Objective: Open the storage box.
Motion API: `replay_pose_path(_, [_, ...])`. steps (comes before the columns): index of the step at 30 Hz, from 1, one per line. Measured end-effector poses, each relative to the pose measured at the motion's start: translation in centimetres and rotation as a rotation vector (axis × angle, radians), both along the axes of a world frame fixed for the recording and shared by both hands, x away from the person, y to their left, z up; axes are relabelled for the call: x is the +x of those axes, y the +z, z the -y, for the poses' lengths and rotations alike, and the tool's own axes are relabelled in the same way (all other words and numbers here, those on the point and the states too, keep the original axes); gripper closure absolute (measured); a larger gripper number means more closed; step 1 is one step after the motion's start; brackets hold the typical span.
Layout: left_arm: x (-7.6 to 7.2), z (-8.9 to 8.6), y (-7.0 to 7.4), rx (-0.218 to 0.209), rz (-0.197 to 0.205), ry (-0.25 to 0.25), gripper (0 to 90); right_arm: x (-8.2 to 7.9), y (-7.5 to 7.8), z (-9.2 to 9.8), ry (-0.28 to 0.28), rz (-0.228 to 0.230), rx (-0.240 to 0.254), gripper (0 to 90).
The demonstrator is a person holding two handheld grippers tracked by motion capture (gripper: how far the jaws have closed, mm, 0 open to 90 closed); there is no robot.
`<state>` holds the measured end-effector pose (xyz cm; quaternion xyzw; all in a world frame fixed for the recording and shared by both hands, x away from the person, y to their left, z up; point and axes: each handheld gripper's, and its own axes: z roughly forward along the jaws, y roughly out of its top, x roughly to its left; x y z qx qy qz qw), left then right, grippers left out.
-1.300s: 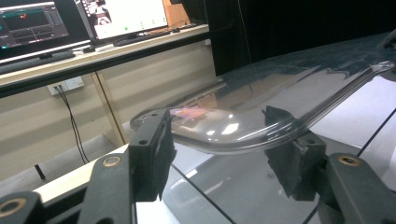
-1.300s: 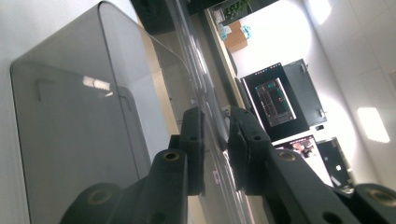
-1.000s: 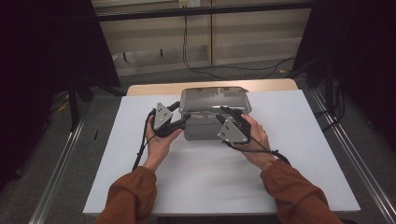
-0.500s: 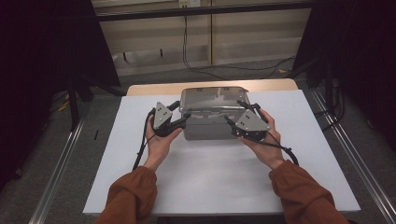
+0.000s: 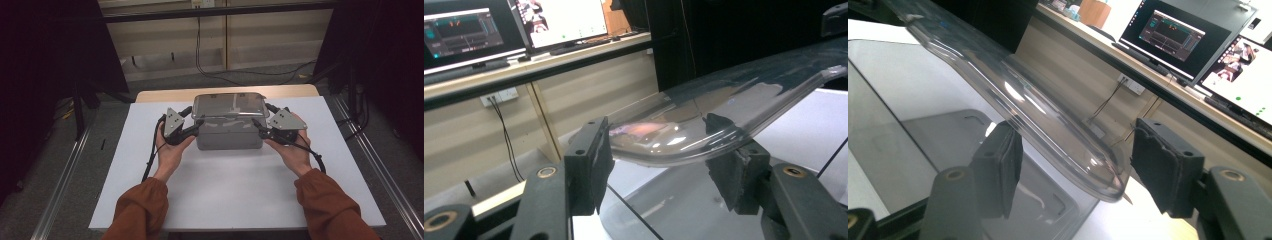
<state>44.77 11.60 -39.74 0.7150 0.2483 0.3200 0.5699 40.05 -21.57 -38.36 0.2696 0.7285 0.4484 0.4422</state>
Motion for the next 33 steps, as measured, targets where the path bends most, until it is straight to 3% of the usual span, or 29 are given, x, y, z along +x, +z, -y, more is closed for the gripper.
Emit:
replay_pose_path(16, [1.2, -0.1, 1.1, -0.027, -0.012, -0.009, 45.2, 1.6, 0.2, 1.1, 0.022, -0.001, 0.069, 51.4])
replay_pose_path(33, [2.7, 0.1, 1.6, -0.059, -0.023, 0.000, 44.6, 2.7, 0.9, 1.3, 0.047, 0.008, 0.158, 57.1])
